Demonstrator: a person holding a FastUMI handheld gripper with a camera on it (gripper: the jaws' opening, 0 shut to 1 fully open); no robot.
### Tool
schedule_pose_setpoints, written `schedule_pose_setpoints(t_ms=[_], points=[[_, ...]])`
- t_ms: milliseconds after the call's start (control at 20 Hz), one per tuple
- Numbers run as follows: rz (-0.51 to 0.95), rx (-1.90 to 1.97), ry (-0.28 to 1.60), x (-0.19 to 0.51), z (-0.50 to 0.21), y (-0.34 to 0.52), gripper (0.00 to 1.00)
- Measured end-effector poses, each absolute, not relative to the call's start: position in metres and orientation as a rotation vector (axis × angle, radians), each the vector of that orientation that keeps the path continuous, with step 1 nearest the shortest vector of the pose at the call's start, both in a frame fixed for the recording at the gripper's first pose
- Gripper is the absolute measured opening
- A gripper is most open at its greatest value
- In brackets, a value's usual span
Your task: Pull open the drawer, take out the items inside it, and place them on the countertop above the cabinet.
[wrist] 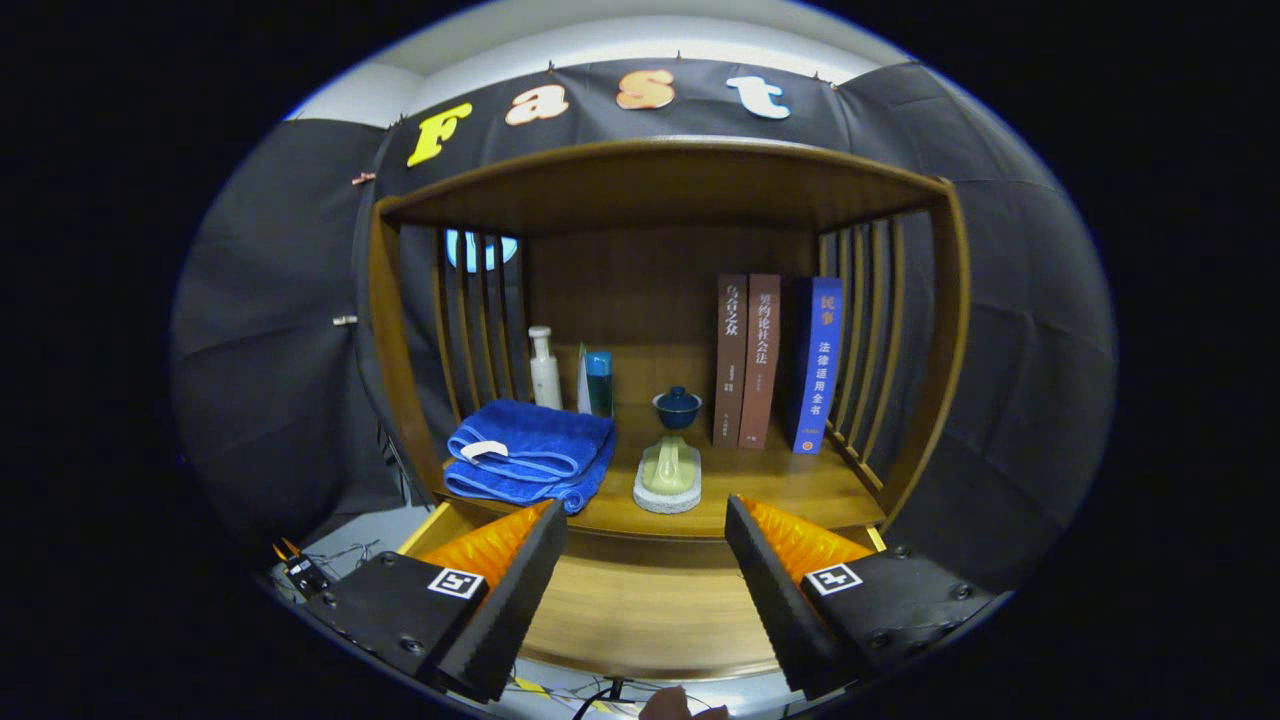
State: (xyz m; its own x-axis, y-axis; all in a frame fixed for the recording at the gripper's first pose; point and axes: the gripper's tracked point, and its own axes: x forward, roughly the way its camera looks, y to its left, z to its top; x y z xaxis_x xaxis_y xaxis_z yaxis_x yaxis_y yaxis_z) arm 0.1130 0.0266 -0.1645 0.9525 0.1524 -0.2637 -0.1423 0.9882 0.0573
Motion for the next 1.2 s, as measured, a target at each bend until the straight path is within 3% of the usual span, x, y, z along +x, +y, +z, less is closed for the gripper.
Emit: schedule_pose_setpoints(t_ms=[400,650,1200], points=[[0.219,0.182,0.169,0.036,-0.203,0.083,0.99],[0.129,0.178,0.089,0.004,-0.25,0.076,0.99],[0.052,0.079,0.098,0.013,-0.34,0.044,0.99]])
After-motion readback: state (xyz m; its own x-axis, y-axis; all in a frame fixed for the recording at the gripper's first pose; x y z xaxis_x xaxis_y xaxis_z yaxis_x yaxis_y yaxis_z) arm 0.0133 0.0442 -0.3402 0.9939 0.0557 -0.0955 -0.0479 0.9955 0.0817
